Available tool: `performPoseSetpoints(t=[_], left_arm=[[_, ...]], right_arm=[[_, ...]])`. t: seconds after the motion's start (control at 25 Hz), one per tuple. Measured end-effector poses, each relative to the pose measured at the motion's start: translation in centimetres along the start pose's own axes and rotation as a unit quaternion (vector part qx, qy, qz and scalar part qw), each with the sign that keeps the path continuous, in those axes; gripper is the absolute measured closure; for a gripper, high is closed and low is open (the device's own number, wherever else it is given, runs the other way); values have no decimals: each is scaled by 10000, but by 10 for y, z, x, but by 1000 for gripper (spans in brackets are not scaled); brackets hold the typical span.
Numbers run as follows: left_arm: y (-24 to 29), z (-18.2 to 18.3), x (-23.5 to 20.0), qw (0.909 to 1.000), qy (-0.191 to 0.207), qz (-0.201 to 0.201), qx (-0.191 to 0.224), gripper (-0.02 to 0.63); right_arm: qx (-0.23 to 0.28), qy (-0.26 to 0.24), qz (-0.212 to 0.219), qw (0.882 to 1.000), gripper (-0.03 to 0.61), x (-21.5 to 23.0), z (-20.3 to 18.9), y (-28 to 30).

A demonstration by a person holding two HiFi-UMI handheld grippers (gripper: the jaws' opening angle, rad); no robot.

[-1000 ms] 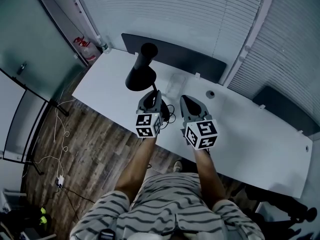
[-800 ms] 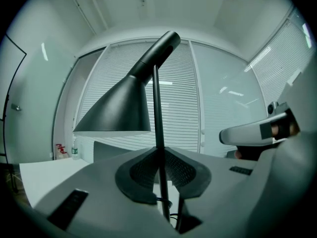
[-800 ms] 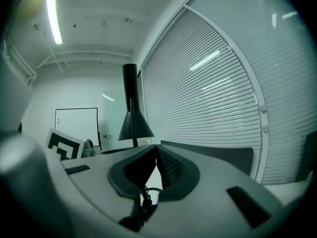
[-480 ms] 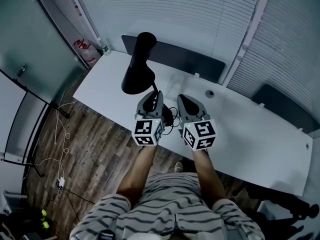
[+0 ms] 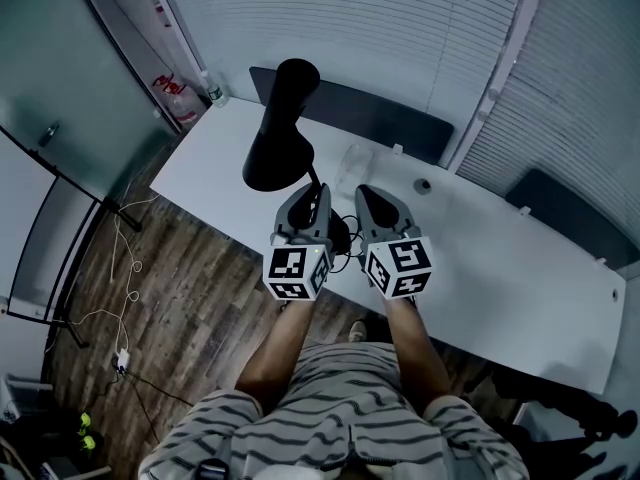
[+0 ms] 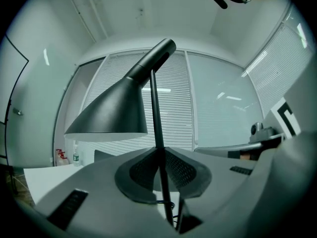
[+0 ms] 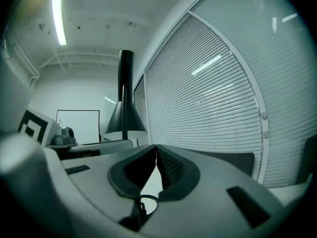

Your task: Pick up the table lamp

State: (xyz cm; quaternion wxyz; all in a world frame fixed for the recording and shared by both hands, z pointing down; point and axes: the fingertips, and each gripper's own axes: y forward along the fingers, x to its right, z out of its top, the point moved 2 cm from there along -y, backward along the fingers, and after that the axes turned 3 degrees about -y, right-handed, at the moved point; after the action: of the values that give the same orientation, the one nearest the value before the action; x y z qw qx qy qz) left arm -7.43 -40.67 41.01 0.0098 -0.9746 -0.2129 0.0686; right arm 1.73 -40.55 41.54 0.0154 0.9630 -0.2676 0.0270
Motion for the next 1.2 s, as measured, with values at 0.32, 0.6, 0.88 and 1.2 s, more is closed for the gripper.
performPoseSetpoints(t=[0.32,0.6,0.88,1.2], left_arm=[[-16,12,12,9999,1,-73,76,569],[-30,11,14,10000,-39,-76,26,569],[-37,11,17,10000,-14,-71,14,569],[-44,14,16,10000,-9,-85,24,569]], right_arm=[[82,-32,-10,10000,566,-8,6,-5],[99,-60,3,9999,566,-18,8,-11],[116,-144,14,9998,568,-24,10,-17],[110,-111,70,9999,568,-34,12,-20]])
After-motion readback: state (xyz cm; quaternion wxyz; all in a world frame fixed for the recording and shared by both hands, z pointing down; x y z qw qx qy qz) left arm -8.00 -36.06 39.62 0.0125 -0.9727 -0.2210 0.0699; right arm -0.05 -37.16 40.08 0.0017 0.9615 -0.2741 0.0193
